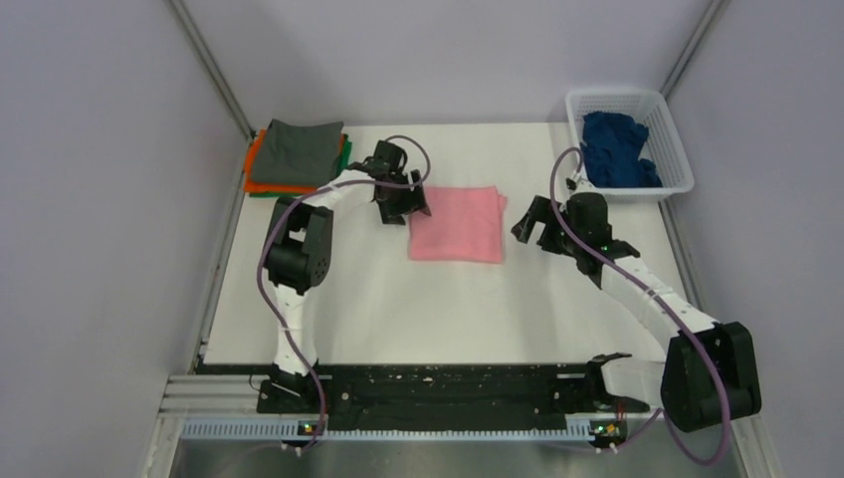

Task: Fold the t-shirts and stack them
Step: Put the neatly folded tshirt into the corner of the board with the left arm

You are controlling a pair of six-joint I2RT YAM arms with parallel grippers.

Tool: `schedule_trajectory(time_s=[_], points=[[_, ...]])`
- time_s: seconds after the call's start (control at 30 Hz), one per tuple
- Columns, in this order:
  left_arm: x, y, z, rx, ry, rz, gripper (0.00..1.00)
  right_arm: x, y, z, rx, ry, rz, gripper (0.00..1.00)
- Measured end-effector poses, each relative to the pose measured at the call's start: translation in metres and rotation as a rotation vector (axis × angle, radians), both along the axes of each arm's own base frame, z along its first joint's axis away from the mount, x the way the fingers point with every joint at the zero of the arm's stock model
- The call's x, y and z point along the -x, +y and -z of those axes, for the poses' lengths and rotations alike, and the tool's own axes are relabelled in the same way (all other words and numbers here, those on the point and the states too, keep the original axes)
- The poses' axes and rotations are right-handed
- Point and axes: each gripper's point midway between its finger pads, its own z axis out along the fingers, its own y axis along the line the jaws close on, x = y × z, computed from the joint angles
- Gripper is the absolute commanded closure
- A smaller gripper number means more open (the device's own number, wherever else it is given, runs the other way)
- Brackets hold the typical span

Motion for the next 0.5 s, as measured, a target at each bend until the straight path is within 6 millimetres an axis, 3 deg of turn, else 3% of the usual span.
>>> schedule_trajectory(time_s=[0.2, 0.23, 0.3, 0.5], points=[[-0.002, -0.026, 0.009, -0.083, -0.017, 0.026, 0.62, 0.013, -0.009, 0.009, 0.029, 0.004, 0.021, 0.01], [-0.004, -0.031, 0.010, -0.101, -0.023, 0.029, 0.71, 0.015, -0.011, 0.010, 0.034, 0.004, 0.024, 0.01], [-0.007, -0.038, 0.012, -0.149, -0.040, 0.024, 0.97, 0.017, -0.014, 0.012, 0.046, 0.003, 0.036, 0.01], [-0.012, -0.041, 0.011, -0.322, -0.089, -0.006, 1.00, 0.020, -0.027, 0.008, 0.087, -0.027, 0.079, 0.01]])
